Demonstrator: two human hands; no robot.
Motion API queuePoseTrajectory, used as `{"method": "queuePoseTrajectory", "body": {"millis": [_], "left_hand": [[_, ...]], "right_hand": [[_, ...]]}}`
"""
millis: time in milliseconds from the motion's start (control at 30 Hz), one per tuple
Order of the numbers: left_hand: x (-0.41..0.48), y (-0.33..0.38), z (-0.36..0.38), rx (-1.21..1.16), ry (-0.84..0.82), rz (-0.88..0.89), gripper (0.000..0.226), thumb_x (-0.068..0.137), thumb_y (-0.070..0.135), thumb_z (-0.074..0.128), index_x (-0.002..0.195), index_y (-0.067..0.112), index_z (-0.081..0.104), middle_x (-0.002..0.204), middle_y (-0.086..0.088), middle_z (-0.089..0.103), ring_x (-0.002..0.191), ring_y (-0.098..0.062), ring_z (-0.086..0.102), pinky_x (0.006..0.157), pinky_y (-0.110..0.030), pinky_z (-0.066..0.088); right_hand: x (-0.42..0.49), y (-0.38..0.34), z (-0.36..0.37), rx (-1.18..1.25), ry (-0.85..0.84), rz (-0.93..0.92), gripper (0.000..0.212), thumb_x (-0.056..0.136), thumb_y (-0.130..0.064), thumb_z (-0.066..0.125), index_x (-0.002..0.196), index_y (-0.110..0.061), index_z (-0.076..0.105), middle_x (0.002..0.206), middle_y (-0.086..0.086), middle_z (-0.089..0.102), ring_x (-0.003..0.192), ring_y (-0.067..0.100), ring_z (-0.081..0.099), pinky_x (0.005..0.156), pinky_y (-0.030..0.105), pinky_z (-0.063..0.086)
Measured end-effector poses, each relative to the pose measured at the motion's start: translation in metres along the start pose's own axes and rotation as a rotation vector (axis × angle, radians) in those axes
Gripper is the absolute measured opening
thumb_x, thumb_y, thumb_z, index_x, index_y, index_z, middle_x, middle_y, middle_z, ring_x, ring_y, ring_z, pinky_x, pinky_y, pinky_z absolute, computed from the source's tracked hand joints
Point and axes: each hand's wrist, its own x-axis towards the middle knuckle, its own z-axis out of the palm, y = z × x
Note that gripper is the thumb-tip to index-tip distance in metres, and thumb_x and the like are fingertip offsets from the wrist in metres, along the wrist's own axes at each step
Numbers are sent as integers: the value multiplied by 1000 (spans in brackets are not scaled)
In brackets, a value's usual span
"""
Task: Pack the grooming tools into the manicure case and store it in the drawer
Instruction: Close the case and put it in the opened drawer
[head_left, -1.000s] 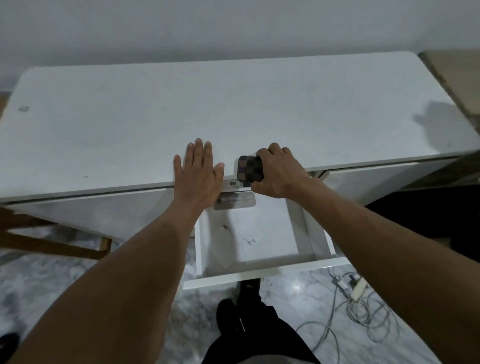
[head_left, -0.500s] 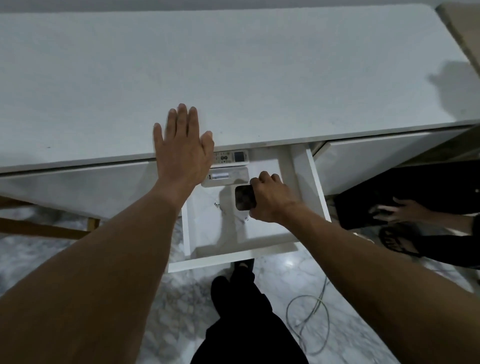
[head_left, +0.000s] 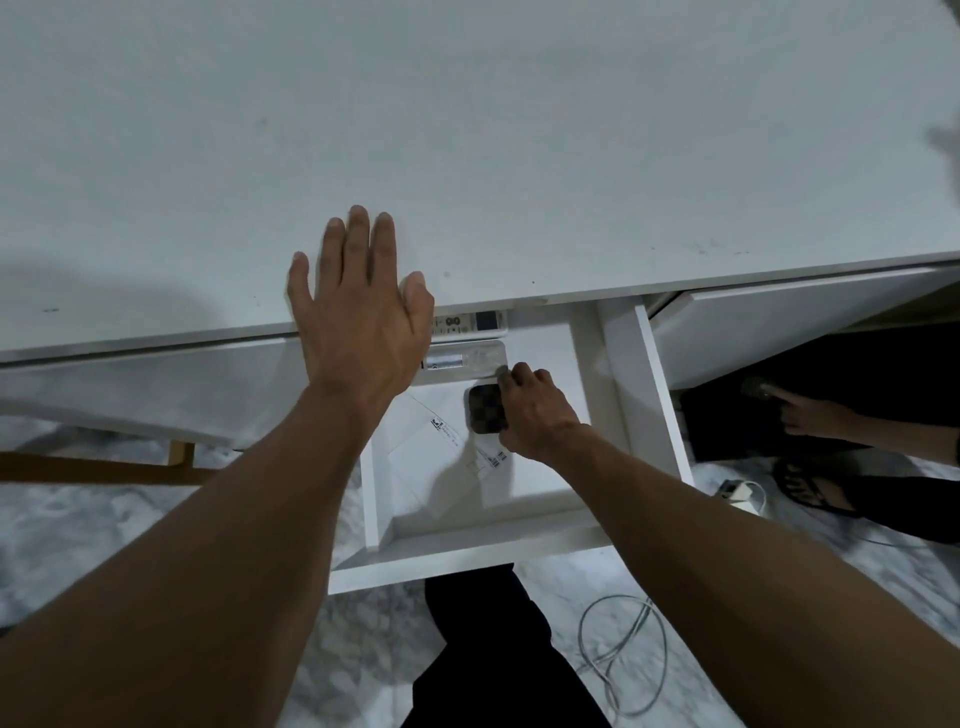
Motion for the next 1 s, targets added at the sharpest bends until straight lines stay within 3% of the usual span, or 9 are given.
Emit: {"method": "queuePoseTrajectory", "body": {"millis": [133,300,567,733,1000], "left_hand": [[0,0,-1,6,9,-7,59,100,41,20,152,15,26,160,-8,26,147,-25,23,115,-51,15],[0,1,-6,-22,-42,-5,60,100,41,19,153,15,23,161,-8,23,149,-26,19,116,-53,13],[-9,9,-33,-46,-293,3,61,103,39,24,154,8,12,163,-12,9,150,-30,6,118,-54,11],[-82,24,-54,-122,-273,106,58,100,38,34,150,10,26,160,-11,23,147,-27,20,116,-52,21],[-200,50,-60,-232,-344,49,57,104,38,25,155,14,14,164,-4,12,151,-18,8,121,-40,6]], "right_hand": [[0,1,2,0,0,-4,81,77,-16,68,146,-5,27,137,13,42,122,34,42,98,46,46],[-11,0,-4,6,29,11,67,81,-20,65,140,-8,36,137,11,44,126,32,42,101,49,43],[-67,-2,-35,51,126,51,53,88,-24,54,137,-8,43,139,13,47,128,32,41,104,49,43],[-109,-8,-46,52,178,38,45,89,-25,53,130,-7,47,134,13,51,125,32,45,102,47,45],[-180,-1,-41,82,222,-15,47,92,-28,54,135,-9,45,138,12,51,127,32,45,103,45,45]]}}
